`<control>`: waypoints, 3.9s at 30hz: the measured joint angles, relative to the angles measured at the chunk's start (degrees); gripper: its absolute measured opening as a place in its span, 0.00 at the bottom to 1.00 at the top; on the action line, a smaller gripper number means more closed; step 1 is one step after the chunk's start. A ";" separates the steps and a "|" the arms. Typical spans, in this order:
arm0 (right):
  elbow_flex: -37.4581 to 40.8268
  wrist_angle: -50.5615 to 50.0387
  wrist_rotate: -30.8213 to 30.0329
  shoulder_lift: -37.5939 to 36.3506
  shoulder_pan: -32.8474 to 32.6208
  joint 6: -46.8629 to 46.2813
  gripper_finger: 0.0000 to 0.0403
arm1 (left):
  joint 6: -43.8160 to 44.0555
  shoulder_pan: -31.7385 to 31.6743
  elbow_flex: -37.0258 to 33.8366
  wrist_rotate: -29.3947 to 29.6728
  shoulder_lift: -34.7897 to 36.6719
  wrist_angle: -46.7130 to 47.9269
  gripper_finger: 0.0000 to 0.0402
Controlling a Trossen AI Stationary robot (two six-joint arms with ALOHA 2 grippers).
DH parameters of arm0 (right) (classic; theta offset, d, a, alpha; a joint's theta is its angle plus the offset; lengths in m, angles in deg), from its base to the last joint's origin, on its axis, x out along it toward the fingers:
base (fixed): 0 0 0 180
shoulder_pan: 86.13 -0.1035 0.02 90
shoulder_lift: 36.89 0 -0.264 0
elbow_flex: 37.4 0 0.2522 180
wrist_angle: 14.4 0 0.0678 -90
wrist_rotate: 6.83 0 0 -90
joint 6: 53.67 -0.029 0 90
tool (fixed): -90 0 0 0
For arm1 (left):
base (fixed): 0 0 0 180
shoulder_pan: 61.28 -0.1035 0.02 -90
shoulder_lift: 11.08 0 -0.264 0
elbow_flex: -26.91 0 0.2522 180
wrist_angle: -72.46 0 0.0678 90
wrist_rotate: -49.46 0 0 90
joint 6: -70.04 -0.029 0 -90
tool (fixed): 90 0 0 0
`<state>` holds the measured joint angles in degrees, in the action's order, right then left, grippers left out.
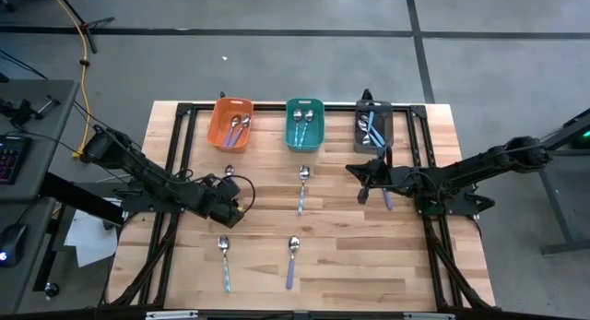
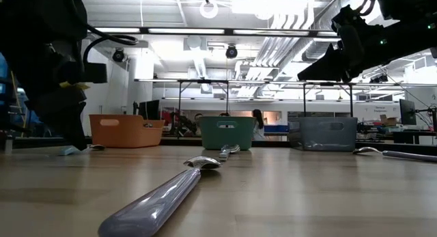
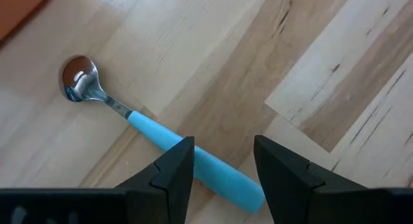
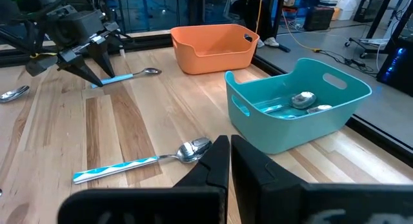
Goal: Sort silverware by color (type)
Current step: Put the blue patterned spoon into the green bin
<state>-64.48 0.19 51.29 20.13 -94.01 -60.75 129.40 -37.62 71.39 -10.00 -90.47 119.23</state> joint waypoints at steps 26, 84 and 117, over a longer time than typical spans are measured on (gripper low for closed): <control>0.00 0.13 0.15 0.02 0.00 1.05 0.00 | -26.31 -3.08 -0.04 -10.22 -0.04 -27.79 0.38; -0.20 13.07 0.67 1.79 14.64 10.56 0.34 | -31.53 -22.84 21.46 -9.99 -35.34 -52.45 0.49; -0.13 11.74 4.49 1.79 14.60 8.99 0.34 | -46.16 -35.31 21.19 -18.63 -9.55 -35.51 0.01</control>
<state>-64.61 11.94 55.78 21.92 -79.41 -51.76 83.24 -72.93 92.58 -28.62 -100.03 83.72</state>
